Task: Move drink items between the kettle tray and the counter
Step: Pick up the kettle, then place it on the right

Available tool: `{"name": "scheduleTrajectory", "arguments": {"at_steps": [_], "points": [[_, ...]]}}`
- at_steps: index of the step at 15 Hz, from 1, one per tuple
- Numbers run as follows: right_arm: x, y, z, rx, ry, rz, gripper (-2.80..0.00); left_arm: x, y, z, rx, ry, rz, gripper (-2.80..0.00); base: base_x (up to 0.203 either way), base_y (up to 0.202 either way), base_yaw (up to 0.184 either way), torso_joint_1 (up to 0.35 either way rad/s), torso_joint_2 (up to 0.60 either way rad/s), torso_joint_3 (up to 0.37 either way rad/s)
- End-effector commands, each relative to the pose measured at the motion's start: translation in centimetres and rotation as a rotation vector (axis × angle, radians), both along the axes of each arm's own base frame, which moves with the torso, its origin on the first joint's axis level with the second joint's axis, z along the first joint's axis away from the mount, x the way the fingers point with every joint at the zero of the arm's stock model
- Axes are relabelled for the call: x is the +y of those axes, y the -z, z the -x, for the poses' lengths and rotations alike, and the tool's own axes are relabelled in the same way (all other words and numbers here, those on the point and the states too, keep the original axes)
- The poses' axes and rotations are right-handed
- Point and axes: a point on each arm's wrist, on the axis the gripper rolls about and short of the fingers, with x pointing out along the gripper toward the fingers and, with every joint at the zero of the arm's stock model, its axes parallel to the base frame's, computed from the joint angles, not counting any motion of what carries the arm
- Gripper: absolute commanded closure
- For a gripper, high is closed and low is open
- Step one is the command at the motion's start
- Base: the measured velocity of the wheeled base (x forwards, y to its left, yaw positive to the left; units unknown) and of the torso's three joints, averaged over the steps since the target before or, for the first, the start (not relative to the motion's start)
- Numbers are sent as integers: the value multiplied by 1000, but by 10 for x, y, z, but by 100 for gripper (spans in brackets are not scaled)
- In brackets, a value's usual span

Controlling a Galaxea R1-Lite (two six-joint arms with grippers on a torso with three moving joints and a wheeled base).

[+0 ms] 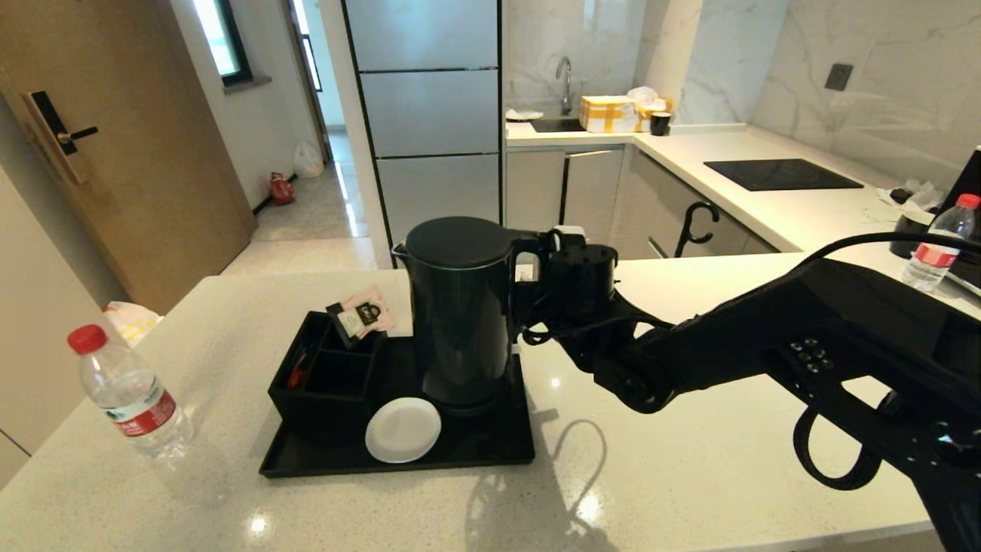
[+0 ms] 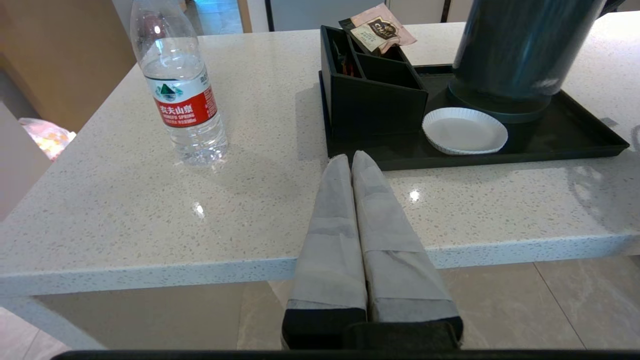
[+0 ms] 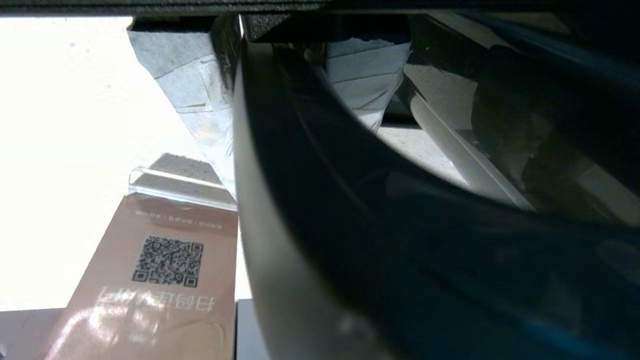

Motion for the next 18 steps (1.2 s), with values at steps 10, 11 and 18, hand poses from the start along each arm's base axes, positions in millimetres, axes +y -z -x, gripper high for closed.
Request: {"name": "scheduleTrajectory", "arguments": {"at_steps": [10, 11, 18], "points": [[-76, -66, 12, -12, 180, 25, 0, 0, 0, 0, -2, 0, 0, 0, 0, 0, 0, 0, 0, 0], [-98, -61, 14, 10, 222, 47, 0, 0, 0, 0, -2, 0, -1, 0, 0, 0, 0, 0, 0, 0], [-236, -12, -6, -52, 444, 80, 0, 0, 0, 0, 0, 0, -1, 0, 0, 0, 0, 0, 0, 0]]}}
